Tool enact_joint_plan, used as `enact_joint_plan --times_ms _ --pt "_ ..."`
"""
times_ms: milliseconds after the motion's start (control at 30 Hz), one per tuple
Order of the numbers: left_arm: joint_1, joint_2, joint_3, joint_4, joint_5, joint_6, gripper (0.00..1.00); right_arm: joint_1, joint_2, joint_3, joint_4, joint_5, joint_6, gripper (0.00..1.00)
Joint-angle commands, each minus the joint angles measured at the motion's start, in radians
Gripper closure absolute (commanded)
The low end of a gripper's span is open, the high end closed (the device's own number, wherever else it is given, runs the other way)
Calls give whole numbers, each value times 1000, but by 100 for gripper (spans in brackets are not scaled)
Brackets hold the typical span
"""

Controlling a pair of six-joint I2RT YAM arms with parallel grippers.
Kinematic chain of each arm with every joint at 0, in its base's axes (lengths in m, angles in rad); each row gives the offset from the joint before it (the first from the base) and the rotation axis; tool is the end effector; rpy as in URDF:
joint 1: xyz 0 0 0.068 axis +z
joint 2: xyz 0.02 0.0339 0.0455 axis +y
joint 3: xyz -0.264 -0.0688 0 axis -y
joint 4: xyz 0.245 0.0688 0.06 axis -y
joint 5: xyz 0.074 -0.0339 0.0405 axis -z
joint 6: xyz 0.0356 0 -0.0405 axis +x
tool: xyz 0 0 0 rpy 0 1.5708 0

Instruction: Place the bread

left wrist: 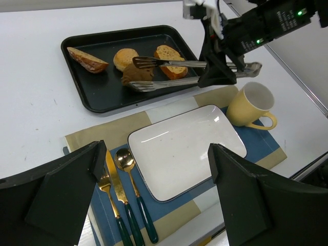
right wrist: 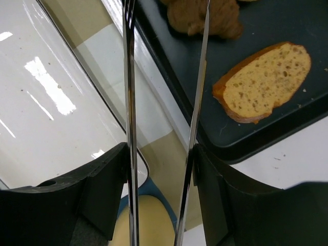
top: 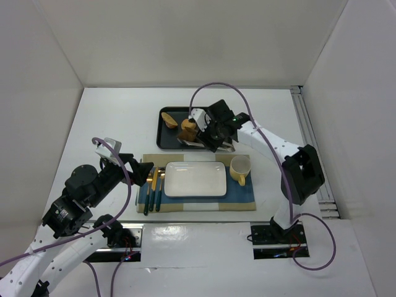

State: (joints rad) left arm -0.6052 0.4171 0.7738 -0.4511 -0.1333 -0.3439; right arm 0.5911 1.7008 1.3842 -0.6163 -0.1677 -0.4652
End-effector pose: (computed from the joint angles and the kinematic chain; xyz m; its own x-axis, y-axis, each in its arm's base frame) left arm 0.0817 -0.0508 0.3519 -0.2264 -0.2497 -0.9415 0.4023 0.8563 -0.3239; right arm 0.3045 0.2115 0.2684 -0.3126 -0.7425 -0.5924 -0.8641 0.4813 -0.1473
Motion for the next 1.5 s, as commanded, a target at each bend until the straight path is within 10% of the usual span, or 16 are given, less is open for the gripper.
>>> enact_joint_plan --times_ms 0,167,367,1467 --pt "5 0 -2 26 -8 -6 0 24 39 27 56 48 -21 39" --pt "5 0 -2 26 -8 -6 0 55 80 27 75 102 -21 42" --pt "5 0 -2 26 -8 -6 0 64 44 6 102 123 -30 68" --pt "5 -9 -2 26 -8 -6 0 44 -141 -83 89 148 -95 40"
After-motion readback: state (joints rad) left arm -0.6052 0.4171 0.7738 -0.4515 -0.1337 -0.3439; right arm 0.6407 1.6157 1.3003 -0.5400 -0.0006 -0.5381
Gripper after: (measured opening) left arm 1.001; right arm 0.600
